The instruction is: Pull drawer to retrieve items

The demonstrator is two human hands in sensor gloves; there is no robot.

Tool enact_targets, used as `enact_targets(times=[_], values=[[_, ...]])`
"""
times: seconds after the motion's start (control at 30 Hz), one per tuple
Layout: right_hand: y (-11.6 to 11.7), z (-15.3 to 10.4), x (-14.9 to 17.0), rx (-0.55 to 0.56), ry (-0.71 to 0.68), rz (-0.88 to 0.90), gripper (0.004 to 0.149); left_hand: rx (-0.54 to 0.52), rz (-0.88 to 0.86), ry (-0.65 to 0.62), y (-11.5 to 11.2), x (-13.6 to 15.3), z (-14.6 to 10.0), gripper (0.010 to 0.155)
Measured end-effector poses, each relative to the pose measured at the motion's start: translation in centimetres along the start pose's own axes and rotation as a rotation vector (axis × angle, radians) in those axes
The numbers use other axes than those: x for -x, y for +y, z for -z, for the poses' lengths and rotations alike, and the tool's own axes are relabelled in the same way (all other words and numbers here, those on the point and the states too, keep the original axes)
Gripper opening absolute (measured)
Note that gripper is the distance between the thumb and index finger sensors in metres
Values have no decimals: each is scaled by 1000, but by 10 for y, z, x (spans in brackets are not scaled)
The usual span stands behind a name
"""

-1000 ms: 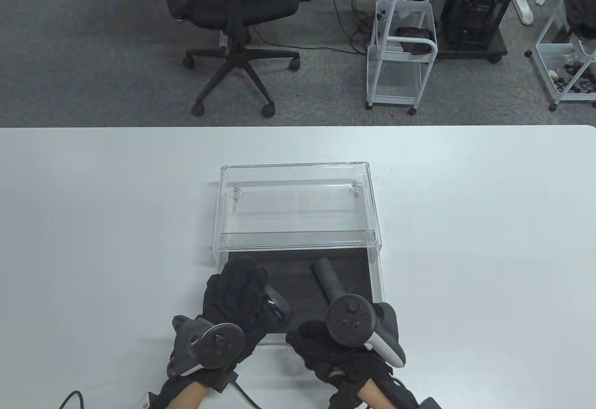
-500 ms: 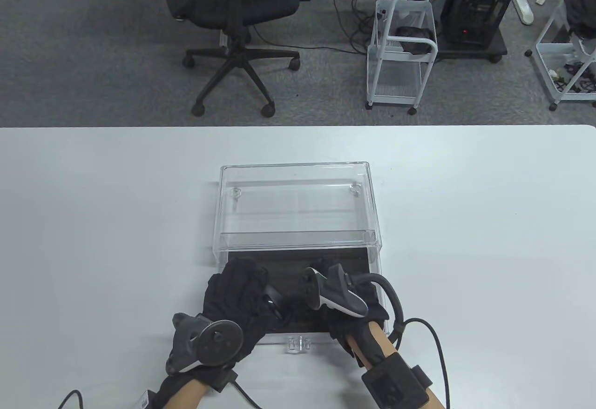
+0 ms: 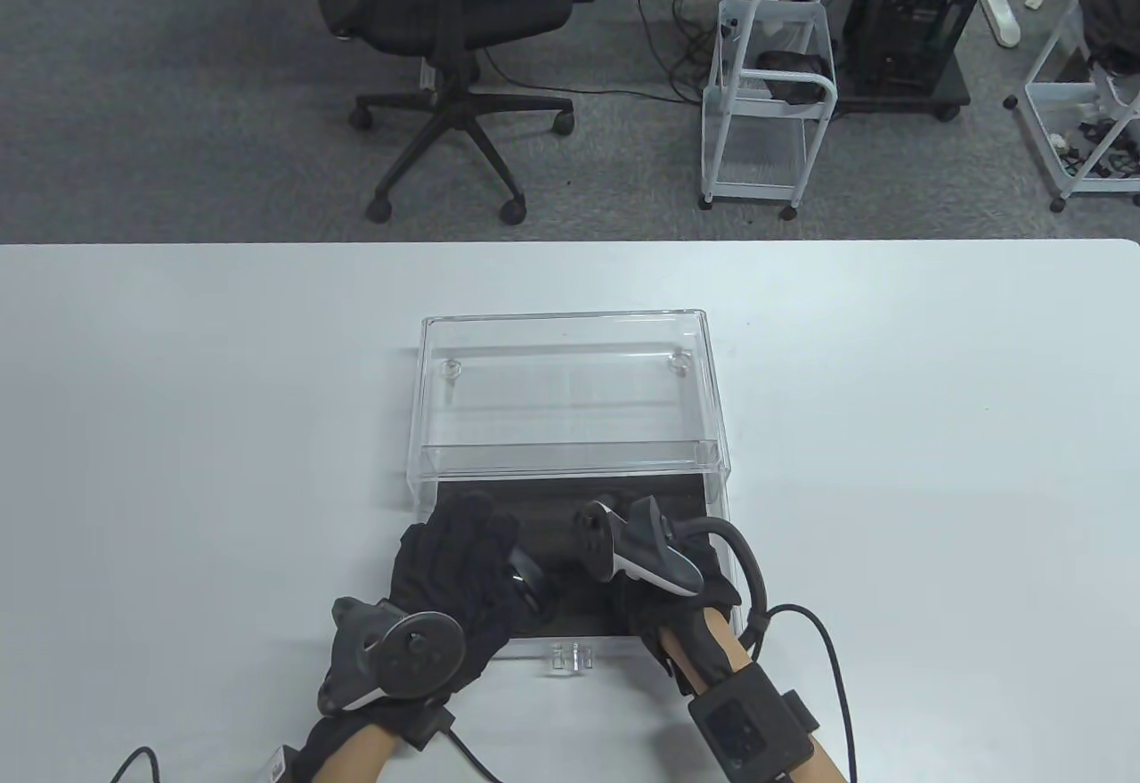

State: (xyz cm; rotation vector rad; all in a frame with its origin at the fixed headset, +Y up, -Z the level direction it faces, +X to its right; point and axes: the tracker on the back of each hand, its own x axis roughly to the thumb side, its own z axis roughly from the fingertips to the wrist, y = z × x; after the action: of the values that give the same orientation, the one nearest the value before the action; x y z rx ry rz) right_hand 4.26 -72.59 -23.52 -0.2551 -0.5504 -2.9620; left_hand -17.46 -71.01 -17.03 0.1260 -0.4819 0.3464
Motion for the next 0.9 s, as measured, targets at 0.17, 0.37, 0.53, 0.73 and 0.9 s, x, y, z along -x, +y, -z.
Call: enact_targets(times=[0.17, 0.37, 0.53, 0.73, 0.9], values=[[-20, -15, -9, 44, -19, -100, 87, -12, 3, -10, -1, -1, 1, 79], [-40, -41, -17, 50, -66, -171, 85, -17, 12, -6, -1, -2, -1, 79], [-52, -73, -10, 146, -54, -254, 86, -20, 10, 1, -1, -2, 0, 79], [-58, -83, 54, 243, 95, -151, 86, -23, 12, 5, -1, -2, -1, 79], [-43, -62, 126, 231, 299, -53, 87, -19, 14, 11, -1, -2, -1, 80]])
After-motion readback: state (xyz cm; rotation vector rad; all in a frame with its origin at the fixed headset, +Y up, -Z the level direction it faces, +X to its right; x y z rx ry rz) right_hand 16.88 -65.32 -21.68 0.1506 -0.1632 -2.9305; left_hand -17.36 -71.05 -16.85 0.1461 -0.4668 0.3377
